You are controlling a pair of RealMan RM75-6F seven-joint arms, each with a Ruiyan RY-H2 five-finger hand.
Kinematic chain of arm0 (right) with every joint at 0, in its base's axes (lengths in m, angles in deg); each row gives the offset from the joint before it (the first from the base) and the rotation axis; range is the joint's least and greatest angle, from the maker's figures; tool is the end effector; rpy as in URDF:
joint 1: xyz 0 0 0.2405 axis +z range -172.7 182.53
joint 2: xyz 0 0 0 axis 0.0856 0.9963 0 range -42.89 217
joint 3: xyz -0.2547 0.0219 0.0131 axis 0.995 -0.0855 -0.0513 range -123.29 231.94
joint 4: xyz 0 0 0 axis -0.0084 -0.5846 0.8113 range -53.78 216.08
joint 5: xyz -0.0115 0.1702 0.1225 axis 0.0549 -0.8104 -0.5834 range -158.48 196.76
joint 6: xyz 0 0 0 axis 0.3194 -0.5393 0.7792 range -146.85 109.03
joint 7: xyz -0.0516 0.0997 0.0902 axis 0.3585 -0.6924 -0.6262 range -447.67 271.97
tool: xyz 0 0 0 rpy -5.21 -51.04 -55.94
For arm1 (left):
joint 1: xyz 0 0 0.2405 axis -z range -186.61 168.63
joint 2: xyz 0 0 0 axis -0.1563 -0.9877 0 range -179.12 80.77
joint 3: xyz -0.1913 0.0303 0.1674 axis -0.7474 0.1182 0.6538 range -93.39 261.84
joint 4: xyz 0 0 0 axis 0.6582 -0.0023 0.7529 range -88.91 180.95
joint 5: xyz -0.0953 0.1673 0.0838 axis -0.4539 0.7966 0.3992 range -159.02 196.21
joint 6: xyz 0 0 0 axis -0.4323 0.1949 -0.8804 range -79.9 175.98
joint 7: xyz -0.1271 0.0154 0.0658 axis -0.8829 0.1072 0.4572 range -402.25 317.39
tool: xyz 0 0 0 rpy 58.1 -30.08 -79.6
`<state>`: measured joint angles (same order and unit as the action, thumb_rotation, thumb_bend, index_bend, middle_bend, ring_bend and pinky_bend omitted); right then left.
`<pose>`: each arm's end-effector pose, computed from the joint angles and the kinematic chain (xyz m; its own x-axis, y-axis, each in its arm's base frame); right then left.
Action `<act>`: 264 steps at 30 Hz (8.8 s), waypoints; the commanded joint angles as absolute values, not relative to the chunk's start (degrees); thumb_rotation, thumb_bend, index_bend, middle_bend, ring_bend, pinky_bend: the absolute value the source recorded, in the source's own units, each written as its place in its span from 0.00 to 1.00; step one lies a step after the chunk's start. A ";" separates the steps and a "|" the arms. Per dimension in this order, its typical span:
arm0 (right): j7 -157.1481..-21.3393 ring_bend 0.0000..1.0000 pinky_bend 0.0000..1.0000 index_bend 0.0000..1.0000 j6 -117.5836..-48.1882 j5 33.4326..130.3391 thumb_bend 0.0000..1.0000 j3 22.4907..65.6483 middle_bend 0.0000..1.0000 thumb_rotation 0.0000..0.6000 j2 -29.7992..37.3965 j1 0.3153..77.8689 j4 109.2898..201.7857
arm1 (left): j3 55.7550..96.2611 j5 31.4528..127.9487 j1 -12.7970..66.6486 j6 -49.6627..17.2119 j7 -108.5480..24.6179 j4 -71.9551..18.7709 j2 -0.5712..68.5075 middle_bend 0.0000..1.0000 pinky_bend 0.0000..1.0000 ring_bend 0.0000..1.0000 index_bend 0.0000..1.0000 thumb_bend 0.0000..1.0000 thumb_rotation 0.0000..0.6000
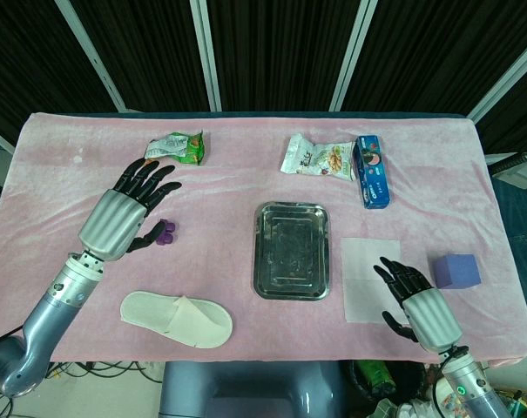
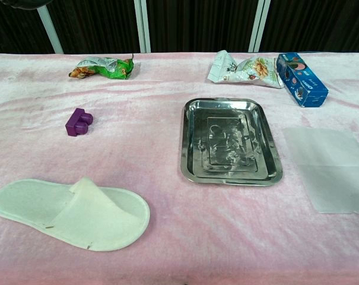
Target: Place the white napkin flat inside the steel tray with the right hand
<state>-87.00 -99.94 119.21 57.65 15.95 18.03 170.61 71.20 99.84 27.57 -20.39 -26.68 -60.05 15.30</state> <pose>-0.2621 -0.1908 0.0886 0.4023 -0.1197 0.9077 -0.8619 -0.3839 0.3314 -0.1123 0.3162 0.1278 0.4138 -0.0905 0.9058 0.7603 -0.5129 -0.3986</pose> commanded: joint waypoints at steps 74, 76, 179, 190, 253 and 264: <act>-76.63 0.10 0.18 0.09 -95.25 107.12 0.24 56.67 0.03 1.00 -1.61 12.06 151.92 | 81.46 99.69 0.19 -40.73 -33.26 -54.80 12.47 0.06 0.01 0.00 0.18 0.37 1.00; -77.09 0.10 0.18 0.09 -95.09 107.08 0.24 56.87 0.03 1.00 -1.63 11.95 151.64 | 81.25 99.64 0.11 -40.64 -33.19 -54.81 12.52 0.06 0.01 0.00 0.18 0.37 1.00; -93.58 0.13 0.18 0.67 -91.68 109.13 0.47 52.73 0.05 1.00 -2.89 19.57 156.73 | 79.09 99.42 -3.24 -40.10 -31.92 -55.96 13.86 0.06 0.01 0.00 0.19 0.37 1.00; -84.54 0.13 0.18 0.68 -88.94 108.18 0.47 49.10 0.05 1.00 -4.88 24.62 162.83 | 79.45 99.48 -3.49 -39.39 -34.62 -50.93 16.49 0.06 0.01 0.00 0.19 0.38 1.00; -53.70 0.13 0.18 0.69 -80.08 79.94 0.47 46.44 0.05 1.00 -10.59 36.32 170.05 | 79.04 100.10 -3.60 -38.78 -33.96 -49.65 16.68 0.06 0.01 0.00 0.19 0.38 1.00; -56.23 0.13 0.18 0.69 -79.67 81.04 0.47 47.16 0.05 1.00 -10.60 36.75 168.43 | 79.05 100.17 -3.54 -38.66 -33.95 -49.69 16.72 0.06 0.01 0.00 0.19 0.38 1.00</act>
